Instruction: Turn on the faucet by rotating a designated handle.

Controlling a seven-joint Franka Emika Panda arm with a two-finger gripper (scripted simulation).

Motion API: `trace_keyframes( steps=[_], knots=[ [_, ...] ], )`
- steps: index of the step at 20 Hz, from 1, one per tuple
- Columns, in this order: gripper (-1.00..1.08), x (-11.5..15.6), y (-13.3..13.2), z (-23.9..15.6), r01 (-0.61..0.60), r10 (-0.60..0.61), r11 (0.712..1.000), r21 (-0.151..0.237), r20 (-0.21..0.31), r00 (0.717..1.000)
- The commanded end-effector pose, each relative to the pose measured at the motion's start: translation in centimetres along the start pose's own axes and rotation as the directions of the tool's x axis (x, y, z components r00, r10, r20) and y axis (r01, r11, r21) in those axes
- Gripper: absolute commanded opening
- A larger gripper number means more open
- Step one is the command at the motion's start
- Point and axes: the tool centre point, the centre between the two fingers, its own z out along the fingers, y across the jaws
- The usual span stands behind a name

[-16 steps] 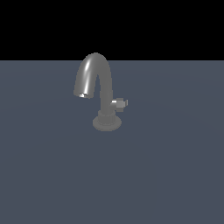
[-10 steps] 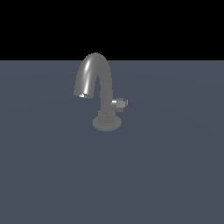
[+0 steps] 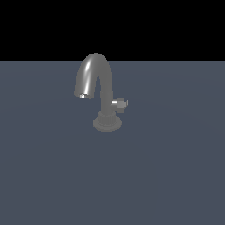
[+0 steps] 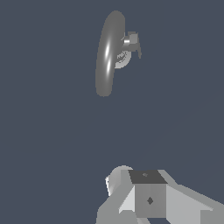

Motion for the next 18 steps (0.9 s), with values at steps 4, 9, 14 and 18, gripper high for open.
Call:
trace_keyframes(
  steps=[4,9,14,18],
  knots=[
    [-1.0,2.2,-0.6,0.0,-0.071,0.068,0.997,0.035,0.07,0.995],
    [-1.0,4.7,-1.1,0.1,-0.155,0.143,0.985,0.07,0.153,0.978],
    [-1.0,7.4,-1.4,0.4,-0.244,0.215,0.965,0.098,0.241,0.946],
    [-1.0,9.6,-1.5,0.9,-0.317,0.268,0.942,0.114,0.313,0.911]
  ],
)
